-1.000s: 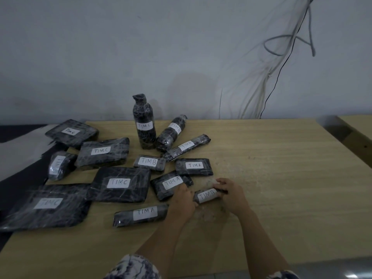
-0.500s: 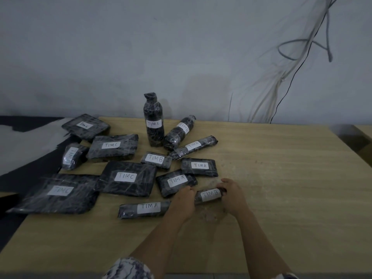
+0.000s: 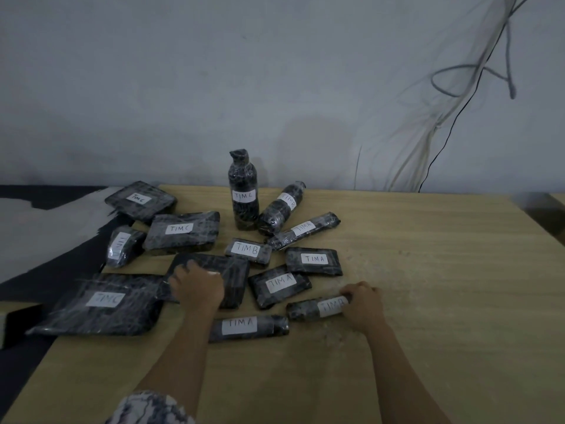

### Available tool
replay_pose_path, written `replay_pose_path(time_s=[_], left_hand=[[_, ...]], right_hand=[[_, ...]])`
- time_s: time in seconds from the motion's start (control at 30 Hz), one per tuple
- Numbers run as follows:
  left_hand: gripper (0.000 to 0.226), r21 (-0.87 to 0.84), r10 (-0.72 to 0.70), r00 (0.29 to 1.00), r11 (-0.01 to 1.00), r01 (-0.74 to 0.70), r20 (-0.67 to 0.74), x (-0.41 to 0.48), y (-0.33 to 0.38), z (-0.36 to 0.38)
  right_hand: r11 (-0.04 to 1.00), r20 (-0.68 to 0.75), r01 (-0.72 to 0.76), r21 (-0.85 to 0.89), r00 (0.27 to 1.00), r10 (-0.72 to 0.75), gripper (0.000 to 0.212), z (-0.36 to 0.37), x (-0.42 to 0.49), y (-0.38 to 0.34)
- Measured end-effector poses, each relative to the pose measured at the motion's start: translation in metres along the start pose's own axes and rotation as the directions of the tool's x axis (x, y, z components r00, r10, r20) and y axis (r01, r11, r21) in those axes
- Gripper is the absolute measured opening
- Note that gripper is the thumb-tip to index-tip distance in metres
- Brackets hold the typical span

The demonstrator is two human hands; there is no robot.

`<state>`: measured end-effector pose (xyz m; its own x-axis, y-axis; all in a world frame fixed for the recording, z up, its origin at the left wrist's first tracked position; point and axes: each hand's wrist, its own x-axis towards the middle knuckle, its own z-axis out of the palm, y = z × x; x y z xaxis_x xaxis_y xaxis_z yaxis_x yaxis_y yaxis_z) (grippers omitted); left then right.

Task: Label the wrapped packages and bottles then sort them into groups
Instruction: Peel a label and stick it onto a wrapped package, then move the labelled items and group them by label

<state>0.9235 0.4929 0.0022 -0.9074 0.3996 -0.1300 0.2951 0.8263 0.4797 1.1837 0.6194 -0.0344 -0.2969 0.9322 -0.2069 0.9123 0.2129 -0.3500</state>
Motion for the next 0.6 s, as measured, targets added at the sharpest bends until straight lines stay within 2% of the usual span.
replay_pose_path(time_s=[0.17,0.33,0.43,0.6], left_hand=[[0.108,0.006,-0.172,0.974,0.985,0.173,0.149,0.029,-0.027,-0.009],[0.125,0.002,-0.226,0.945,0.973,0.232,0.236,0.045,-0.032,-0.018],[0.121,-0.028,-0.226,0.933,0.969,0.244,0.281,0.053,-0.037,-0.025],[0.086,-0.37,-0.108,0.941,0.9,0.23,0.321,0.062,-0.046,-0.042]], right_hand=[[0.996,-0.032,-0.007,0.089,0.999,0.01,0.03,-0.012,-0.001,-0.008],[0.977,-0.083,-0.02,0.211,0.996,0.038,0.034,-0.02,-0.006,-0.038],[0.961,-0.091,-0.038,0.273,0.994,0.065,0.034,-0.016,-0.009,-0.057],[0.922,-0.144,-0.077,0.379,0.98,0.141,0.034,-0.005,-0.019,-0.089]])
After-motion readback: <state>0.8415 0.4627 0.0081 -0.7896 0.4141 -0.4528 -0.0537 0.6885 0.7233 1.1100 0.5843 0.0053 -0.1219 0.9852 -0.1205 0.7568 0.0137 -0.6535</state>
